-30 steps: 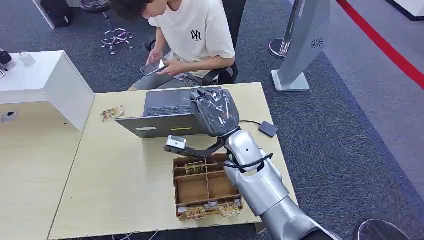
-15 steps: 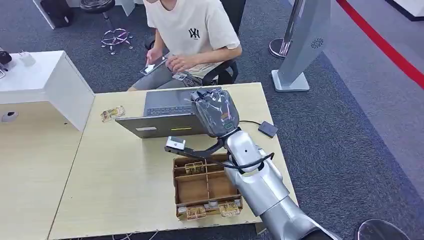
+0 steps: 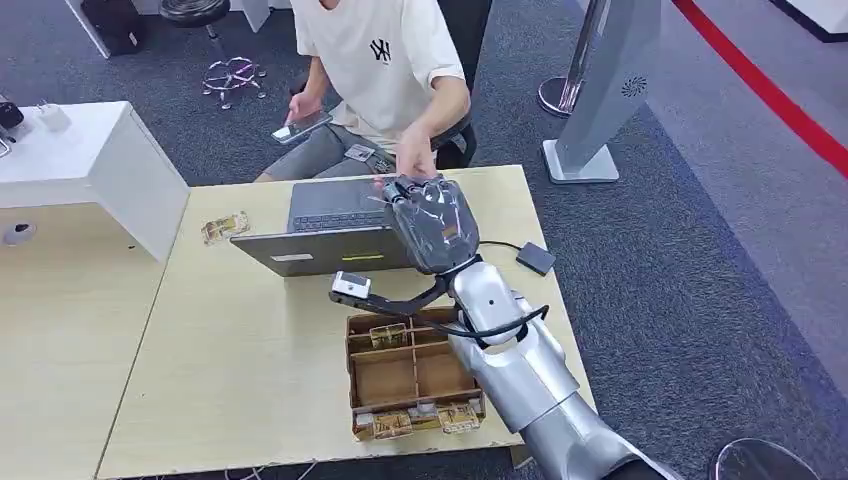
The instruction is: Pass the card to the sensor for recognition and then transmit it.
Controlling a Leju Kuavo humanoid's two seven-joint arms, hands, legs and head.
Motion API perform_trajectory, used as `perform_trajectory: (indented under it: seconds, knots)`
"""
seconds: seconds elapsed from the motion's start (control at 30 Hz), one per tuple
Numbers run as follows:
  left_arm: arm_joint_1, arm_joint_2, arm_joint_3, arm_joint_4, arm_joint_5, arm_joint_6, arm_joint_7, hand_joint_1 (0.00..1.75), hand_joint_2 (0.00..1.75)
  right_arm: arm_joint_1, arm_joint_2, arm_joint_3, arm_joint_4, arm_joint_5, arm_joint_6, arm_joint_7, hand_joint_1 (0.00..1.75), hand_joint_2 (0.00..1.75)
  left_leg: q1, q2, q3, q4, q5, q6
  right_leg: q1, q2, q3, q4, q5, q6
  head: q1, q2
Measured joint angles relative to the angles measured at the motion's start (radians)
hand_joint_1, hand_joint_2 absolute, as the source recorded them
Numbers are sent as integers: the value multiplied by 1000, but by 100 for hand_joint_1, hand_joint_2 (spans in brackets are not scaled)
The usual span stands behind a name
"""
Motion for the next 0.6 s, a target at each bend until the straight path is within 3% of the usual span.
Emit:
perform_trajectory:
  seconds: [0.07, 0.1, 0.27, 0.3, 0.6]
  knots:
    - [0, 0, 0, 0, 1, 0, 0, 0, 0, 0, 0, 0, 0, 0, 0, 7, 175, 175, 0, 0, 0, 0, 0, 0, 0, 0, 0, 0, 0, 0, 0, 0]
    - [0, 0, -1, 0, 1, 0, 0, 0, 0, 0, 0, 0, 0, 1, 0, 9, 2, 175, 0, 0, 0, 0, 0, 0, 0, 0, 0, 0, 0, 0, 0, 0]
    - [-1, 0, -6, 0, 8, 2, 0, 0, 0, 2, 0, 1, -8, 0, 3, 24, 0, 175, 0, 0, 0, 0, 0, 0, 0, 0, 0, 0, 0, 0, 0, 0]
    - [-1, 0, -8, 0, 11, 2, 0, 0, 0, 6, 0, 1, -23, -5, 20, 24, 0, 0, 0, 0, 0, 0, 0, 0, 0, 0, 0, 0, 0, 0, 0, 0]
    - [-3, 0, -15, 0, 25, 6, -5, 0, 0, 39, 0, 1, -85, -10, 0, 7, 0, 0, 0, 0, 0, 0, 0, 0, 0, 0, 0, 0, 0, 0, 0, 0]
